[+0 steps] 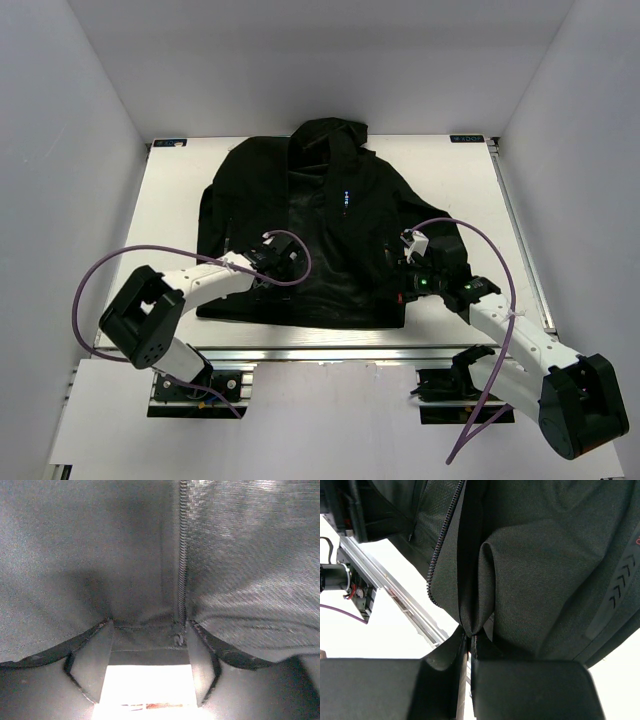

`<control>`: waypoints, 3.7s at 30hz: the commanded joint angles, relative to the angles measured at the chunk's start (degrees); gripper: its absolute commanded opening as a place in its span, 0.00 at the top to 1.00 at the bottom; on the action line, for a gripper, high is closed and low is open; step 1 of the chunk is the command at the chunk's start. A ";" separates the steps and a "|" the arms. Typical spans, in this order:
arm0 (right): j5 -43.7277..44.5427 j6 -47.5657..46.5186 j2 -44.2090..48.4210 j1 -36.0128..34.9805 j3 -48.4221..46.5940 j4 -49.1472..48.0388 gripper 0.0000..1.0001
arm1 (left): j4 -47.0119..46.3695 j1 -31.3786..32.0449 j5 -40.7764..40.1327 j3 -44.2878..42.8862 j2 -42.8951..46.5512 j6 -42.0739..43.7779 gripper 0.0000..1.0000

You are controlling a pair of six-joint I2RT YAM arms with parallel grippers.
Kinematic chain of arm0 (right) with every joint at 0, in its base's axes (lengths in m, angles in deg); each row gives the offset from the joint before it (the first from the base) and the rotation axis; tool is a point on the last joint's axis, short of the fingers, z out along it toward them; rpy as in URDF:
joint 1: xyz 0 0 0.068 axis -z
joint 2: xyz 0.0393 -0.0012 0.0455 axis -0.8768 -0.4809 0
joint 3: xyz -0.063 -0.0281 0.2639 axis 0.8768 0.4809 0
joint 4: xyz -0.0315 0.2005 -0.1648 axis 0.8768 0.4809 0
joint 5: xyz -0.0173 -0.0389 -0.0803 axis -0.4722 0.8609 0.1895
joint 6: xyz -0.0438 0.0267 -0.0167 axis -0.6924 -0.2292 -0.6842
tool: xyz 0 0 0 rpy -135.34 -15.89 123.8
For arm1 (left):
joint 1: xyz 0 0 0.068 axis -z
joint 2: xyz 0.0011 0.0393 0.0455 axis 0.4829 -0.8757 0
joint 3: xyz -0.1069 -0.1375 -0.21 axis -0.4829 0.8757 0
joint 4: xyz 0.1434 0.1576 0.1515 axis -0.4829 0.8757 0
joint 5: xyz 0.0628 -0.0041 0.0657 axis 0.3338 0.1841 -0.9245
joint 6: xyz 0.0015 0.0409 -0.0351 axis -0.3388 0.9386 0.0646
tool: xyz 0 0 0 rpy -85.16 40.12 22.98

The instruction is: Zip up the jacket

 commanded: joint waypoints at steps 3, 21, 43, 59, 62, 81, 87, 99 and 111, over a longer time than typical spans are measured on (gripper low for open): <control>-0.34 -0.75 0.62 0.26 -1.54 0.10 1.00 | 0.36 -0.19 -2.56 -0.53 -1.93 -2.52 0.35; 0.98 -0.75 -0.44 0.35 -1.89 0.27 1.00 | 1.68 -0.19 -2.30 -0.61 2.90 -2.43 0.64; -6.39 0.12 -1.58 0.35 -4.78 -6.75 1.00 | -8.76 -0.19 9.29 -1.49 16.50 3.80 1.00; -24.41 9.61 -7.99 0.00 -8.65 -35.47 1.00 | -44.37 -0.28 23.09 3.78 23.38 3.28 1.00; -25.92 10.06 -10.80 -0.53 -10.06 -37.86 1.00 | -47.54 -0.19 25.20 3.69 22.15 3.37 1.00; -23.63 9.71 -15.38 -2.82 -14.37 -37.17 1.00 | -49.03 -0.28 28.81 3.34 19.95 4.07 1.00; -24.51 9.53 -15.20 -3.43 -14.63 -36.64 1.00 | -48.95 -0.19 28.55 3.69 20.21 4.07 1.00; -23.46 10.59 -14.50 -3.69 -14.72 -36.46 1.00 | -49.30 -0.28 29.34 4.13 19.51 4.42 1.00; -22.48 10.85 -12.74 -3.70 -14.37 -35.23 1.00 | -47.54 -0.28 26.61 4.92 21.35 4.42 1.00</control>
